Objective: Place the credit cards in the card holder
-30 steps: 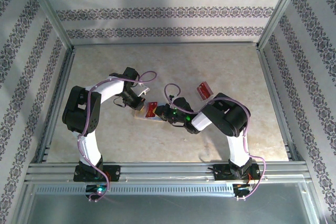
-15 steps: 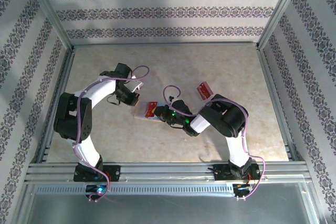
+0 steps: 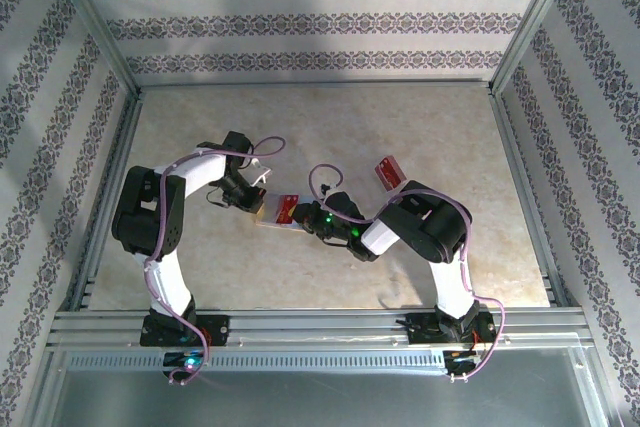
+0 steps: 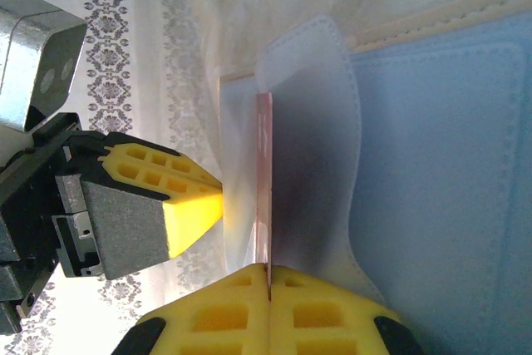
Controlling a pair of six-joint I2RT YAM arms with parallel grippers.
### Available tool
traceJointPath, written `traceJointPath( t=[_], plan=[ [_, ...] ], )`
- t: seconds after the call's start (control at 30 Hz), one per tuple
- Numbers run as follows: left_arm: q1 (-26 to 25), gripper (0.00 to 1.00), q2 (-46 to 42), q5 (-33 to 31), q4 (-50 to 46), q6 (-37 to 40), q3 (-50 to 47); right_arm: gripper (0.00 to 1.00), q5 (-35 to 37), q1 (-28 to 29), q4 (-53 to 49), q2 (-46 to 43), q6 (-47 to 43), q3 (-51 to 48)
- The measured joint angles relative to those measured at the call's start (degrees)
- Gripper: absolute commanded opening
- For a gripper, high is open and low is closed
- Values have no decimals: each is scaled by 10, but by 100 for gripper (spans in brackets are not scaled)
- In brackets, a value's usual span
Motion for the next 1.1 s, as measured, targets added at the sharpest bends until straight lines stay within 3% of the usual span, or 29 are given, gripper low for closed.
traceJointPath(
  t=[0.97, 1.1],
  plan=[
    [-20, 1, 0, -1, 7, -7, -4, 2, 0, 7, -56, 1, 10, 35],
    [-20, 6, 0, -2, 7, -6, -4, 3, -6, 7, -58, 7, 10, 43]
  ],
)
